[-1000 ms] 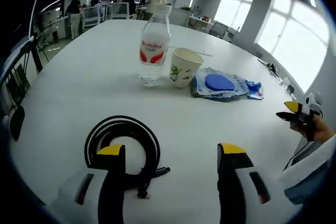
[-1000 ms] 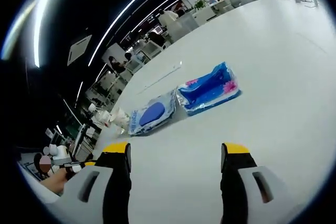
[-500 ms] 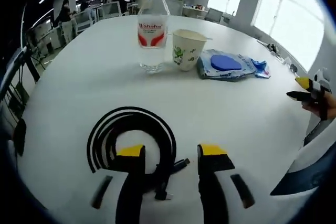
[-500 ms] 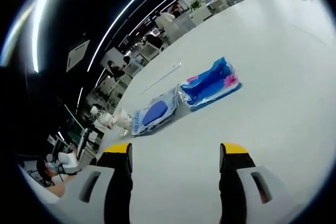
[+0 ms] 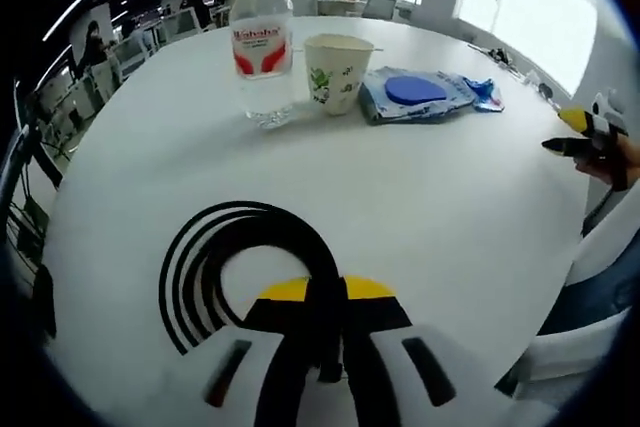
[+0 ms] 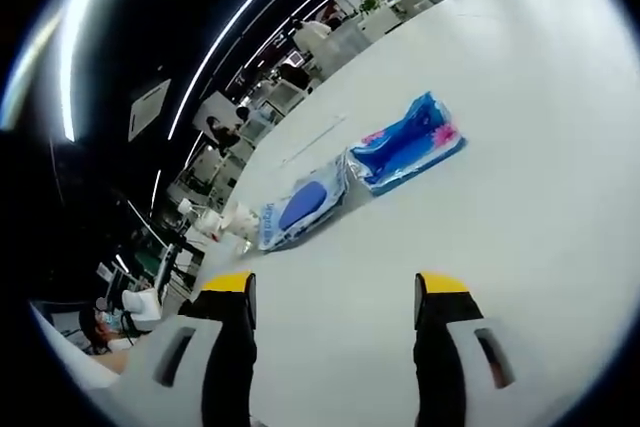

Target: Arrange the tabletop items into an orderly group along one side of the table until the central work area is clear of visible clutter.

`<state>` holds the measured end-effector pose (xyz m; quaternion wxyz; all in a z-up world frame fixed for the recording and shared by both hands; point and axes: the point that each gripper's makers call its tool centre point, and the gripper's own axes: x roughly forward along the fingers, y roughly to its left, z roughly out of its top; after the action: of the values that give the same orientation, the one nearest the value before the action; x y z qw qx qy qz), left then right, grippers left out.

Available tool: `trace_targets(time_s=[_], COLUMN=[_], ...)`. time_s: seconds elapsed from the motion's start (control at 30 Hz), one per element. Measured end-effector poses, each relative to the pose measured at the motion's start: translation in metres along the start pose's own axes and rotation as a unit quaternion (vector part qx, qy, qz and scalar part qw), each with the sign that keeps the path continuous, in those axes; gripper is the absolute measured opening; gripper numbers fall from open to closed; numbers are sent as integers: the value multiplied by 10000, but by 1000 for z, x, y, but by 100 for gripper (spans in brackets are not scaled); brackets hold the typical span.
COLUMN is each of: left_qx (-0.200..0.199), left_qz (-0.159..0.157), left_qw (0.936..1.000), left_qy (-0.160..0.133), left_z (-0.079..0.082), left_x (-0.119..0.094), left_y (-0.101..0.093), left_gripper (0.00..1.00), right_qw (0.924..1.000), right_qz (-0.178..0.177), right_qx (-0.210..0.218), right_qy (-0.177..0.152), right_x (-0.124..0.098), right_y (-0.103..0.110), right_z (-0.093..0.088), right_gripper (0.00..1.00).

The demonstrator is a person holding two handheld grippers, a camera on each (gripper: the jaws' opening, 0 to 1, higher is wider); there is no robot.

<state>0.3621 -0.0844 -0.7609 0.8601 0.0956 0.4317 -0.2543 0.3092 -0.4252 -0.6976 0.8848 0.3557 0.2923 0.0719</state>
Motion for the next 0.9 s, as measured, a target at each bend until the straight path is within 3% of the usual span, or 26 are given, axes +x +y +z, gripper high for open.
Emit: trace_targets(time_s=[0.03,0.1,0.3,0.47,0.67,0.87,0.9], left_qx=[410,789,752,1089,2003,2268,2368], left_qz=[78,103,105,212,145,-110,-188], left_qw=[9991,9968,9966,9900,9735,9647,9609], left_qy=[22,-5,-333,-869,-1090,-1333,-1423], left_z=[0,2,18,50,73,90,95], left_x=[-1,-4,-16,-37,-52,-61,-63], left_y=[2,-2,-10,-21,-48,-80,-88], left_gripper=[6,5,4,4,4,4,4], right_qw=[10000,10000,9997,9986,9941,9898,9881], right_qz=[25,66,209,462,939,1272,1382], right_qx=[-8,-28,-34,33,178,191,252], right_qy=[1,4,116,259,508,618,629], right_x=[1,0,3,7,14,21,21], right_y=[1,6,14,30,63,89,97], right_z=[0,0,-9,-19,-27,-24,-23], right_gripper=[63,63,62,63,67,69,69])
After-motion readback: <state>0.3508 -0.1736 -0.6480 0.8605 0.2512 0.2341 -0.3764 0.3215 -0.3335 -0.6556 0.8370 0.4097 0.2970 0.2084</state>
